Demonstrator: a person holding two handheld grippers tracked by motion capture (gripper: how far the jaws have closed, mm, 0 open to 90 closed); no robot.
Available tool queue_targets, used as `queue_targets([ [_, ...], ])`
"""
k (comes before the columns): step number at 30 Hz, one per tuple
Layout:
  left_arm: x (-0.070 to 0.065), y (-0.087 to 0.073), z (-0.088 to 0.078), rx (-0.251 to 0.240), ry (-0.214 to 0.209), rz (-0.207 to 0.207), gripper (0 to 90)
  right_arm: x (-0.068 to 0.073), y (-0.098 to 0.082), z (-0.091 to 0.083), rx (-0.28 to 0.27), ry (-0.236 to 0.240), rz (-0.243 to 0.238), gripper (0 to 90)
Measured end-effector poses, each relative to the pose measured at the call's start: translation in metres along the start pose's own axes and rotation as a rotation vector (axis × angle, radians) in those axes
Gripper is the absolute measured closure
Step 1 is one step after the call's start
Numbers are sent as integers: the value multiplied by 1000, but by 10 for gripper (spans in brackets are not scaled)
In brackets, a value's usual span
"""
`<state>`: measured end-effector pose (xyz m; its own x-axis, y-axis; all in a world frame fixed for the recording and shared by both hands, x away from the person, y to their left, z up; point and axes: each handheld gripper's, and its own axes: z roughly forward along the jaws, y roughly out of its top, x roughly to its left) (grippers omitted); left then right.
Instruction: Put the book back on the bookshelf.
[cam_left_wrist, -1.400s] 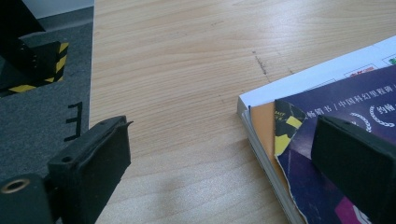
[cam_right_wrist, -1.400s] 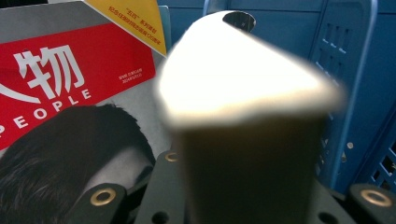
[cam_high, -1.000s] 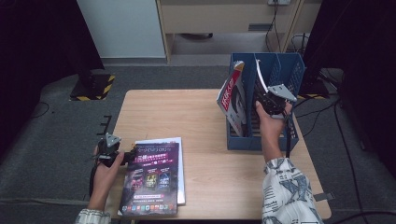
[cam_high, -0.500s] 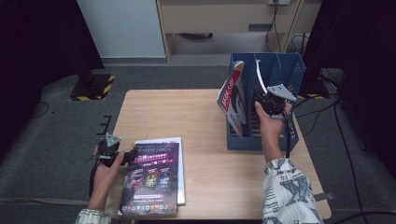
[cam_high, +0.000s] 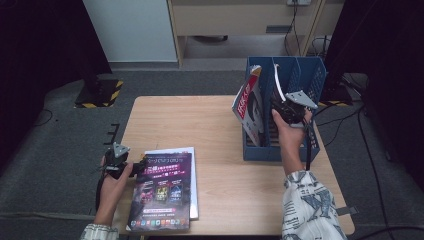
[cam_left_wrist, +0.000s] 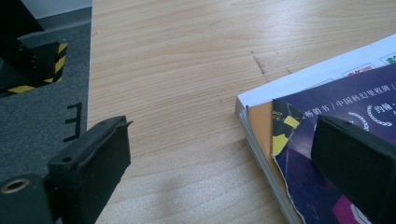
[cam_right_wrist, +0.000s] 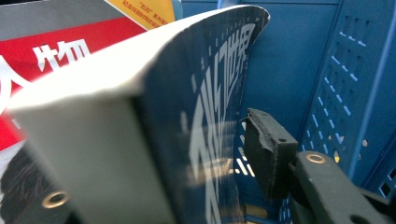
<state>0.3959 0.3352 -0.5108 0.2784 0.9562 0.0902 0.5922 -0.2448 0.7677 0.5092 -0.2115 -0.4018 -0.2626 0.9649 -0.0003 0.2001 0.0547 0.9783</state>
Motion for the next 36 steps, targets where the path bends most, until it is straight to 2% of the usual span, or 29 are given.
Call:
queue_targets([
  [7,0,0,0,1,-2,1,44,0,0,-1,6,19,2,495],
  [12,0,0,0,2,-1,2,44,1,1,-3,-3,16,-1,400],
  [17,0,0,0,3,-1,3,44,1,1,-7,-22,25,21,287],
  [19,-1,0,1,0,-1,0,44,0,-1,-8,-9,29,36,244],
  [22,-1,0,1,2,0,2,44,0,-4,-13,-3,28,30,204],
  [25,-1,0,1,2,0,3,44,-1,-7,-18,7,45,65,182],
  [27,-2,0,2,2,0,3,44,0,-7,-22,4,47,69,170],
  [36,-1,0,2,4,2,6,44,5,-9,-39,2,40,19,98],
])
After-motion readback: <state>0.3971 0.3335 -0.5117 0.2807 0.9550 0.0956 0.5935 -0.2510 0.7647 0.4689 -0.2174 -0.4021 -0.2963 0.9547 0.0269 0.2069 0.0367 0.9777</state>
